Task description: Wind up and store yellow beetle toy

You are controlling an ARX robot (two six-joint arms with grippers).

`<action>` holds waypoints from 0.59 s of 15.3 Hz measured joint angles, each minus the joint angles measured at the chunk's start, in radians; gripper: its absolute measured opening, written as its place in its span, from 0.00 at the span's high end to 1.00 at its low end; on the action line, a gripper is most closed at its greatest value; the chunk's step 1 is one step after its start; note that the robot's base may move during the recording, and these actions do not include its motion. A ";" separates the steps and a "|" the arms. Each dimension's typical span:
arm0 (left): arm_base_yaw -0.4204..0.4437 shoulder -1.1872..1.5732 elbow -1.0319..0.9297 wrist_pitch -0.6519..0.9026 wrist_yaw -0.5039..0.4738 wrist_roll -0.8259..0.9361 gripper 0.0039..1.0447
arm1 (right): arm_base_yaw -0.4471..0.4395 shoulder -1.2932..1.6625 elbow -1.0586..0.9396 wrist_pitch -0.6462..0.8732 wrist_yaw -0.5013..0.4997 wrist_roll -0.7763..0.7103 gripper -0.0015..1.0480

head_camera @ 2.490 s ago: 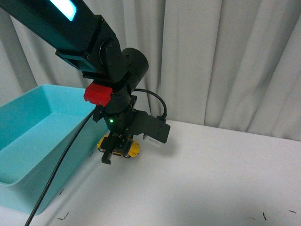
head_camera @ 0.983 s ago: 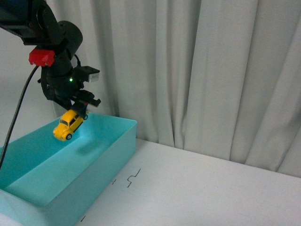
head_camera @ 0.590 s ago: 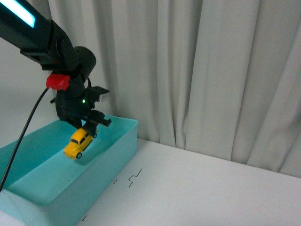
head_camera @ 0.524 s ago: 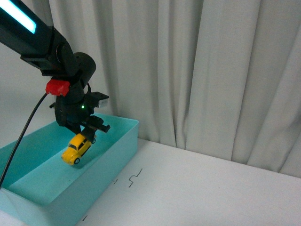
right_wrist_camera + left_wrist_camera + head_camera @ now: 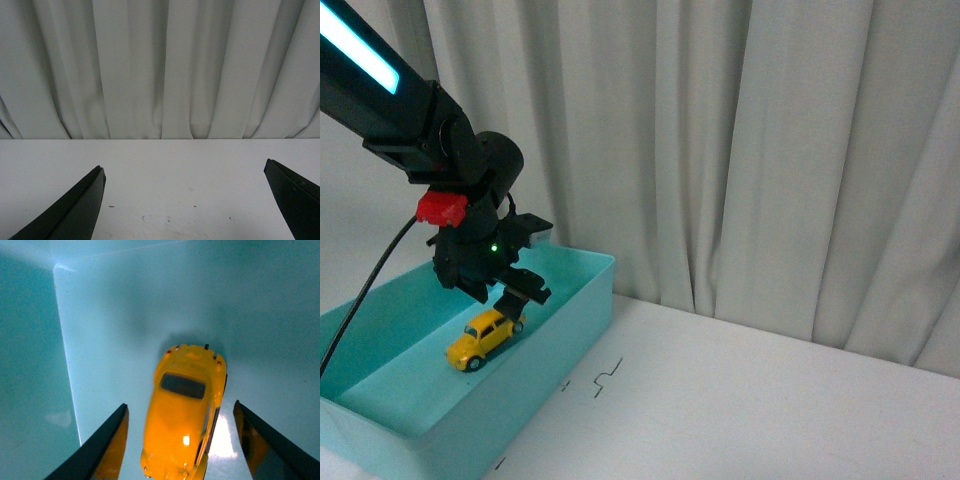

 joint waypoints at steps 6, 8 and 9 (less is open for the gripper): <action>0.002 -0.099 -0.073 0.113 0.131 0.023 0.06 | 0.000 0.000 0.000 0.000 0.000 0.000 0.06; 0.008 -0.233 -0.117 0.157 0.176 0.046 0.06 | 0.000 0.000 0.000 0.000 0.000 0.000 0.06; 0.011 -0.342 -0.172 0.197 0.211 0.055 0.06 | 0.000 0.000 0.000 0.000 0.000 0.000 0.06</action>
